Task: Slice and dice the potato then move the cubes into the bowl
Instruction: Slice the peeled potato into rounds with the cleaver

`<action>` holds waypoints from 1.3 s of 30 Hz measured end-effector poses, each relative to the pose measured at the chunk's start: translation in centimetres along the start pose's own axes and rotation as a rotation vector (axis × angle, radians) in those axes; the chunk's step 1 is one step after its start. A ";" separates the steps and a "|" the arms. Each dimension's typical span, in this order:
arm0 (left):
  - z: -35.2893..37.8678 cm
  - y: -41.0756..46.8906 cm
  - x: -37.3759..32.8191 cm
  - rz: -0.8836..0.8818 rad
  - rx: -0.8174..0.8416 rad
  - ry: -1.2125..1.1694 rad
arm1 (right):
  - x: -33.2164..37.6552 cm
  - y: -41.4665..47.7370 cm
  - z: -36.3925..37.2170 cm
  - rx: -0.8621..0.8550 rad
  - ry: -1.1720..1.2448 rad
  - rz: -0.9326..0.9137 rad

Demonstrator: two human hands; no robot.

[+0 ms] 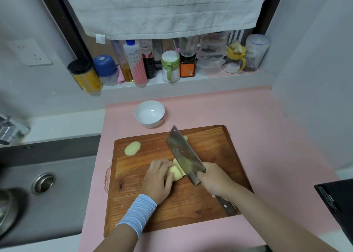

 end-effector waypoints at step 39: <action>-0.2 0.2 1.4 0.037 0.058 -0.012 | 4.9 -4.7 1.8 -0.115 -0.381 -0.227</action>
Point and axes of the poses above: each hand's wrist, its own y-axis towards the middle knuckle, its own z-axis out of the palm, x = y × z, the point moved 8 cm from there along y, towards the middle knuckle, and after that the axes turned 15 degrees about y, right-handed, at the moved point
